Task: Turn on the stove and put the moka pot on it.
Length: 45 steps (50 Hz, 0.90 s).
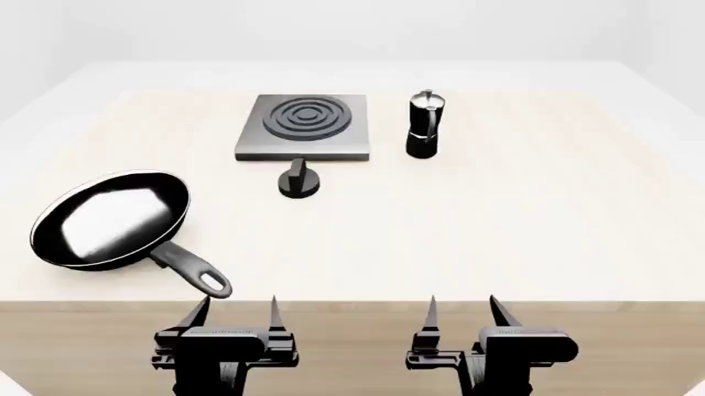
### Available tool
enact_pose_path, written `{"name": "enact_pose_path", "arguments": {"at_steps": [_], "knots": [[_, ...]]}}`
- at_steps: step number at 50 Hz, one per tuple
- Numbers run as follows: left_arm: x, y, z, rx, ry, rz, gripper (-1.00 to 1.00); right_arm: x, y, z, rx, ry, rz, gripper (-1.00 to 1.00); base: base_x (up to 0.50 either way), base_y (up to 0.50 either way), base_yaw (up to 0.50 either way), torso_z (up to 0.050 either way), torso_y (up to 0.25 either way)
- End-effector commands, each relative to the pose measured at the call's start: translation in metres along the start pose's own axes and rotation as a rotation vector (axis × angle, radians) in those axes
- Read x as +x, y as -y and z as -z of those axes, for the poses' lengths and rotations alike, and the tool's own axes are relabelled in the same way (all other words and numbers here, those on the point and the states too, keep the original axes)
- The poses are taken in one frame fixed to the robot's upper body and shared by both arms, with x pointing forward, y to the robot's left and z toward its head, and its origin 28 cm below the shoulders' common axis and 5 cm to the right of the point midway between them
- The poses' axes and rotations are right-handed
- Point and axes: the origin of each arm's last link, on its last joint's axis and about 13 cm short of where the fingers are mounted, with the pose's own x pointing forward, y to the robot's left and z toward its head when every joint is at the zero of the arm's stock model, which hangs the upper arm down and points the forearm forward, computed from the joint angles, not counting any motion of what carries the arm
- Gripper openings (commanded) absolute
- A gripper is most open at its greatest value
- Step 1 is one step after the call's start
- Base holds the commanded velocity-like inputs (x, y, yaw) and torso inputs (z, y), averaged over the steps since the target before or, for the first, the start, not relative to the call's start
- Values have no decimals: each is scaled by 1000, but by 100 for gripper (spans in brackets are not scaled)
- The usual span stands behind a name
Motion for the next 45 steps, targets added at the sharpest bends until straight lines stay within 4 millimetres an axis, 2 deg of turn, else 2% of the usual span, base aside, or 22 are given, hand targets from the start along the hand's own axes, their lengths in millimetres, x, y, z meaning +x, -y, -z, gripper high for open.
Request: {"name": "enact_pose_path", "arguments": {"at_steps": [1, 9, 13, 19, 20, 21, 27, 31, 33, 34, 40, 45], "knots": [[0, 0, -1, 0, 0, 0, 100, 0, 0, 0, 0, 0, 0, 100, 0, 0, 0, 0, 0], [1, 5, 0, -6, 11, 45, 100, 5, -2, -2, -23, 9, 0, 100, 0, 0, 0, 0, 0], [0, 5, -7, 16, 22, 64, 100, 5, -3, -5, -19, 29, -8, 100, 0, 0, 0, 0, 0], [4, 2, -44, 153, 144, 55, 100, 12, -4, -43, 0, 159, -24, 100, 0, 0, 0, 0, 0], [5, 3, -52, 193, 203, 33, 100, 13, -4, -45, -10, 180, -20, 100, 0, 0, 0, 0, 0], [8, 2, -65, 215, 225, -55, 100, 14, -5, -65, 5, 225, -31, 100, 0, 0, 0, 0, 0], [0, 0, -111, 239, 458, 26, 100, 8, -8, -116, -17, 406, -47, 100, 0, 0, 0, 0, 0], [-8, 2, -131, 310, 558, 102, 100, 1, -11, -131, 0, 489, -70, 100, 0, 0, 0, 0, 0], [-12, 4, -135, 325, 579, 140, 100, -3, -12, -147, 9, 528, -72, 100, 0, 0, 0, 0, 0], [-17, 5, -140, 361, 613, 222, 100, -6, -13, -153, 15, 558, -79, 100, 0, 0, 0, 0, 0], [-26, 6, -152, 333, 649, 197, 100, -15, -15, -169, 16, 630, -92, 100, 0, 0, 0, 0, 0], [-36, 2, -165, 330, 770, 138, 100, -20, -14, -174, 23, 679, -95, 100, 0, 0, 0, 0, 0]]}}
